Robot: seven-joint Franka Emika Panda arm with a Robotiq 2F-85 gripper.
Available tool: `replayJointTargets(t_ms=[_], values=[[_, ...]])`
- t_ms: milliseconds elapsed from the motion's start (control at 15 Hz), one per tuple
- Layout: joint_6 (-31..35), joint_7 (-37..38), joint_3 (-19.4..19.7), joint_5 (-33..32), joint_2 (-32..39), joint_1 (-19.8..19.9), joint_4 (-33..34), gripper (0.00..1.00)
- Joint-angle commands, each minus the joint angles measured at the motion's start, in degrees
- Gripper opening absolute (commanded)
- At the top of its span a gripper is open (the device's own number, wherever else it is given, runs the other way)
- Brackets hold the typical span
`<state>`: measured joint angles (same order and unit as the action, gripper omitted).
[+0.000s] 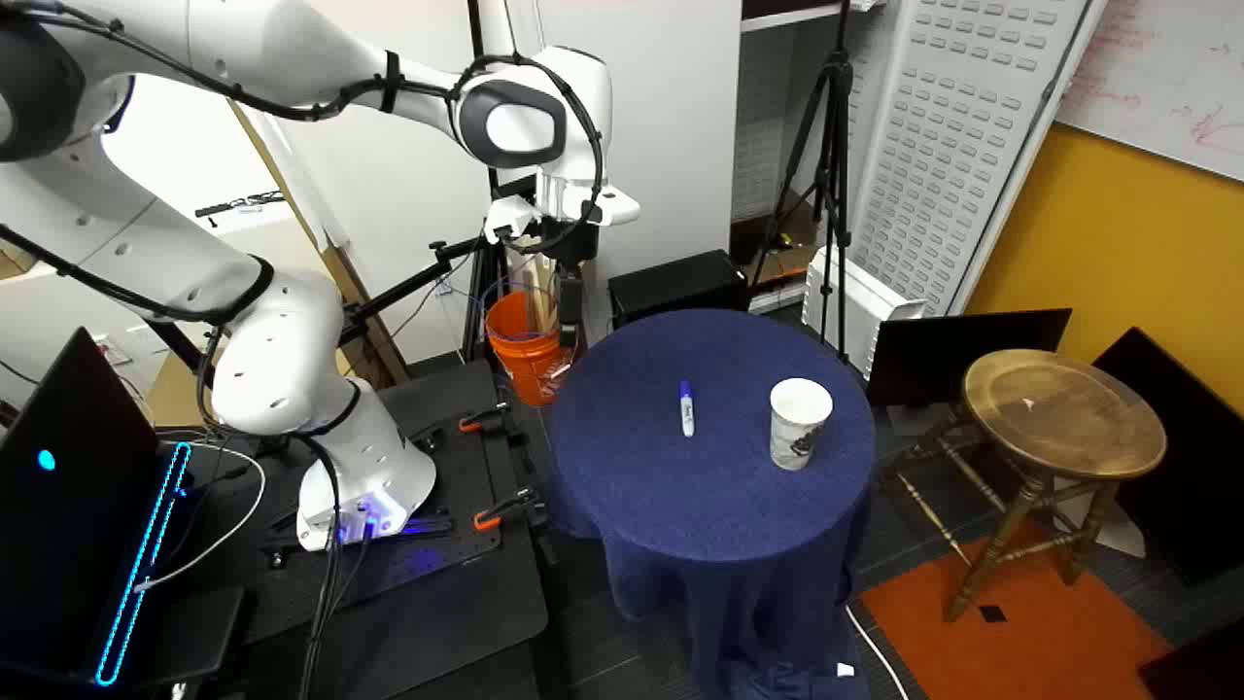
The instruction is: Pick the marker and put it in the cup
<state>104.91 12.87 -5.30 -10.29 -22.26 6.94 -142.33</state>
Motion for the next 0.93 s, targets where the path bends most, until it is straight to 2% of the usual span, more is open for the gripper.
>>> replayJointTargets(t_ms=[0, 467, 867], values=[[-0.16, 0.44, 1.34, -0.44, 0.07, -1.46, 0.08, 1.0], [0.75, -0.29, 1.3, -1.59, -0.27, -1.55, -0.34, 1.0], [9.58, -5.07, 2.47, -14.16, 0.46, -1.07, -1.56, 1.0]])
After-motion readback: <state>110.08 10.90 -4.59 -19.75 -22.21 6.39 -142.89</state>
